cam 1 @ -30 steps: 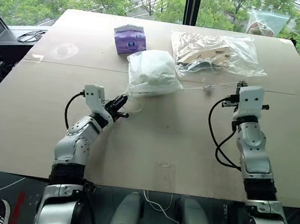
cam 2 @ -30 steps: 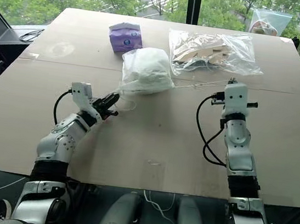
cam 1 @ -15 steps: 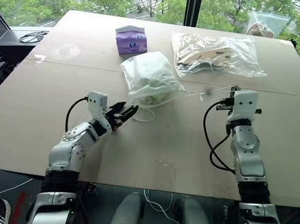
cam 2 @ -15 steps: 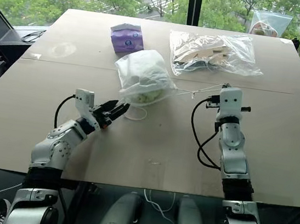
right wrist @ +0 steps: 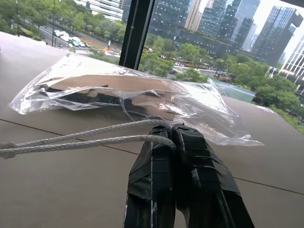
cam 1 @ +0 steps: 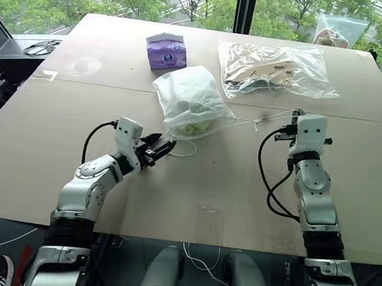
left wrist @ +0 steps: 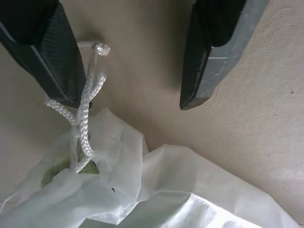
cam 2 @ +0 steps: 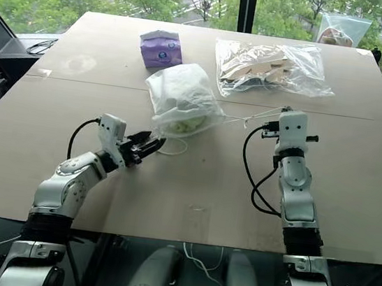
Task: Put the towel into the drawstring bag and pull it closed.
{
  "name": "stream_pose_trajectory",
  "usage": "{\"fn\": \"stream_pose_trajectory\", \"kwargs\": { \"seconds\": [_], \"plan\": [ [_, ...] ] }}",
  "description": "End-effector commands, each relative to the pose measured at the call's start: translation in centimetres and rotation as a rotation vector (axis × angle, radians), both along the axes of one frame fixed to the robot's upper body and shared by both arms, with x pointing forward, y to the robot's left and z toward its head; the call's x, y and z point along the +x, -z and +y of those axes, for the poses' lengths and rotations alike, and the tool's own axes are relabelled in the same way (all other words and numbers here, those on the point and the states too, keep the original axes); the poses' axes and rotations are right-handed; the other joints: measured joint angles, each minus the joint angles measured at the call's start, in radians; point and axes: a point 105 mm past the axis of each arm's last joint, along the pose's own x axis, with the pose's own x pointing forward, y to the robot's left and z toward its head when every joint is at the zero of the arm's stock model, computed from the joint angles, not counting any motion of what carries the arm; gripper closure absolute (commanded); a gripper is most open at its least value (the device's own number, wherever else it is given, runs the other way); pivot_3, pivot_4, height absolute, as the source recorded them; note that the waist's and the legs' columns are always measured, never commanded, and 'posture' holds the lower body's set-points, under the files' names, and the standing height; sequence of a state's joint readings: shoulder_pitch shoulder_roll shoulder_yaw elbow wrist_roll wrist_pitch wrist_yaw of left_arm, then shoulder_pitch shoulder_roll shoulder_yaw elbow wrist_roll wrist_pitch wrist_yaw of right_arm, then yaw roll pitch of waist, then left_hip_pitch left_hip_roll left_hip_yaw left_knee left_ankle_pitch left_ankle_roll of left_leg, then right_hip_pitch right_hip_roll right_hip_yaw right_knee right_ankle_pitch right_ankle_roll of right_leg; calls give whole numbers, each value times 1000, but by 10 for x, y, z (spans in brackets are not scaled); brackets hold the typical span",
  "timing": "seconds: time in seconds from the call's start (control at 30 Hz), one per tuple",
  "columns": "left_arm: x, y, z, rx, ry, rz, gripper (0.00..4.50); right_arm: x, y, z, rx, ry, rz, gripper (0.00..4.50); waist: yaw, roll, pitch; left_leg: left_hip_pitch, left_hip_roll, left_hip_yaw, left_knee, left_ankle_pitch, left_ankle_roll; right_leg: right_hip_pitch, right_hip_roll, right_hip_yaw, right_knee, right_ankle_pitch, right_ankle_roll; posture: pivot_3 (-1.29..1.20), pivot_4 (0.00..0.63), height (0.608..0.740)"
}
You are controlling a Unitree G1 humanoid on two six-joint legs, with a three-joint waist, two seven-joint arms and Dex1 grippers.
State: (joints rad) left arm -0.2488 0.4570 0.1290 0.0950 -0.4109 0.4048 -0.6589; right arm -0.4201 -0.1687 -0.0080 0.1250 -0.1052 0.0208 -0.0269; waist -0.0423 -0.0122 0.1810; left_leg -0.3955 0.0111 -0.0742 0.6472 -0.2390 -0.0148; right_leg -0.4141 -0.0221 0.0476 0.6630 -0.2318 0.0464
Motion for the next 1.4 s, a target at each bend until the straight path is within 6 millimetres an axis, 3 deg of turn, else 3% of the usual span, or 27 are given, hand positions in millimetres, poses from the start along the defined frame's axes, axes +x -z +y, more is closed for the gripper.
{"fn": "stream_pose_trajectory", "kwargs": {
  "seconds": [0.03,0.1,0.27,0.33,0.4,0.47,0.57,0.67,0.87,1.17,1.4],
  "plan": [
    [-12,26,-8,54,47,100,3501,-2,-20,4,4,-15,-67,4500,1,1,0,0,0,0,0,0,0,0,0,0,0,0,0,0,150,740],
    [-12,27,-3,104,23,102,4469,-1,-19,4,4,-15,-67,4500,2,1,-1,0,0,0,0,0,0,0,0,0,0,0,0,0,150,740],
    [0,18,24,144,-174,19,4469,-1,-20,2,4,-6,-72,4500,1,2,-1,1,0,0,0,0,0,0,0,0,0,0,0,0,150,740],
    [11,0,45,146,-334,-91,4469,-1,-21,-2,-2,21,-81,4500,1,2,-1,1,0,0,0,0,0,1,0,0,1,0,0,0,150,740],
    [19,-31,75,290,-499,-280,4469,-1,-25,-14,-10,82,-100,4500,-1,1,-1,2,1,-1,0,1,0,1,1,-1,1,1,-1,0,150,740],
    [21,-50,86,369,-557,-395,4469,-2,-27,-22,-15,121,-113,4500,-2,0,0,2,4,-1,0,1,-2,0,4,-1,1,2,-3,0,150,740],
    [21,-73,107,346,-689,-486,4469,-4,-32,-46,-4,234,-135,4500,5,0,0,2,4,-2,-1,2,-3,0,5,-2,1,3,-5,0,150,740],
    [21,-73,132,241,-839,-434,4469,-5,-32,-67,22,319,-134,4500,7,0,0,-1,3,-2,0,3,-4,0,3,-2,-1,4,-4,0,150,740],
    [20,-77,157,107,-1002,-401,4469,-7,-27,-80,65,373,-119,4500,2,-1,0,-2,1,-1,0,3,-4,0,1,-1,-2,5,-2,0,150,740],
    [8,-92,204,60,-1257,-407,4469,-23,-17,-123,214,595,-105,4500,2,-1,0,-2,1,-2,0,3,-4,0,2,-2,-1,5,-2,0,150,740],
    [8,-88,212,42,-1306,-387,4469,-41,1,-154,383,779,-74,4500,2,-1,0,-2,1,-2,0,3,-4,0,2,-2,-1,5,-2,0,150,740]
  ]
}}
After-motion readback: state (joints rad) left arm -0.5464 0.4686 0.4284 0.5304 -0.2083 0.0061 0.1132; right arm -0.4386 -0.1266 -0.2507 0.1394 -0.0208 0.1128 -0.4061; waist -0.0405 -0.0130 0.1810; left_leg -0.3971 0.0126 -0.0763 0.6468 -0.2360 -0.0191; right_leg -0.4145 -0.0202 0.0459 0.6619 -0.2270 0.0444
